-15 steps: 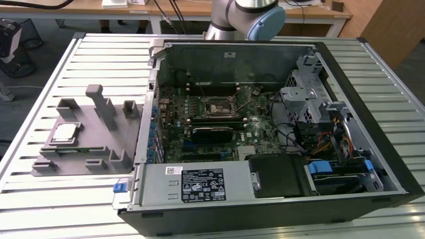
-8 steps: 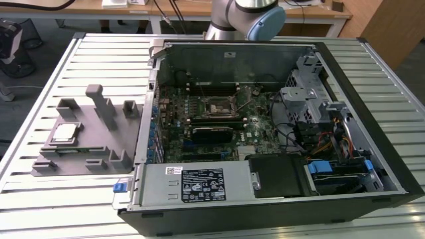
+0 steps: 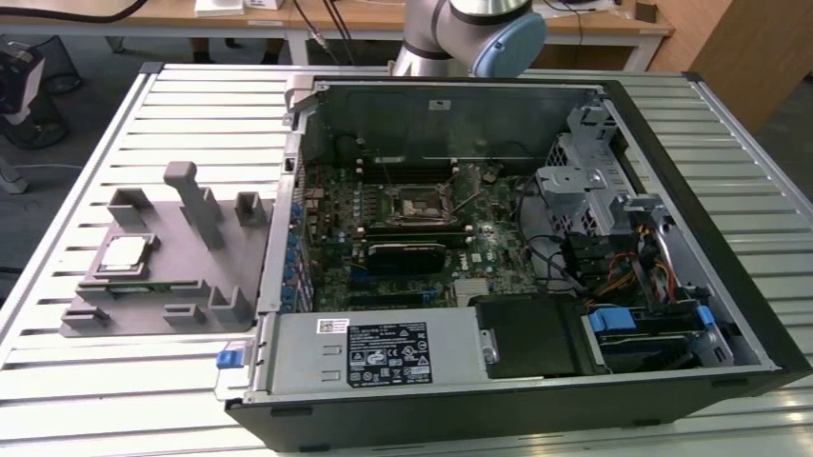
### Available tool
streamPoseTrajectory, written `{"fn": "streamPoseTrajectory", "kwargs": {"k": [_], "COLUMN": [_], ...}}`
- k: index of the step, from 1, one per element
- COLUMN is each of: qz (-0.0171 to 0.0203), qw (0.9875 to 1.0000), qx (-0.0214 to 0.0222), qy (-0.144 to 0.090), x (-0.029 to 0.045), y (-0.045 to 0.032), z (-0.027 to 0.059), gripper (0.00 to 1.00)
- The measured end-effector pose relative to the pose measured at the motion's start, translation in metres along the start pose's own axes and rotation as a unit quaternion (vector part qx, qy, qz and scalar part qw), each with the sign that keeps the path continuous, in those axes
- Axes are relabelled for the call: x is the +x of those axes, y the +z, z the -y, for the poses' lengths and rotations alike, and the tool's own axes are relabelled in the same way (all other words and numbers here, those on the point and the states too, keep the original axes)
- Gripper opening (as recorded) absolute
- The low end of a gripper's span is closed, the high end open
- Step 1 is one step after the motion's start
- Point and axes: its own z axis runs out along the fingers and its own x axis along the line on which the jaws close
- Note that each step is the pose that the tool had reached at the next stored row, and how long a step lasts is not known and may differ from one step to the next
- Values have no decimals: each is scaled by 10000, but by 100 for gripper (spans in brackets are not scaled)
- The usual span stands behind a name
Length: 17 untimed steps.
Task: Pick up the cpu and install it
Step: 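Pick up the cpu and move it towards the insertion slot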
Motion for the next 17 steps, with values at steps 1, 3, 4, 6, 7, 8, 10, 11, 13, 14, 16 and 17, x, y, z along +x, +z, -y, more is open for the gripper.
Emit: {"fn": "streamPoseTrajectory", "kwargs": {"k": [1, 3, 4, 6, 7, 8, 10, 11, 13, 14, 16, 17], "qz": [0, 0, 0, 0, 1, 1, 1, 0, 0, 0, 0, 1], "qw": [10000, 10000, 10000, 10000, 10000, 10000, 10000, 10000, 10000, 10000, 10000, 10000], "qx": [1, 3, 4, 5, 4, 4, 4, 5, 4, 4, 4, 4], "qy": [0, 0, 0, 0, 0, 0, 0, 0, 0, 0, 0, 0], "x": [0, 0, 0, 0, 0, 0, 1, 1, 1, 1, 1, 1], "y": [3, 9, 11, 17, 20, 24, 35, 41, 54, 59, 71, 77], "z": [0, 0, 0, 1, 1, 1, 1, 2, 2, 3, 3, 4], "gripper": [11, 11, 11, 11, 11, 11, 11, 11, 11, 11, 11, 11]}}
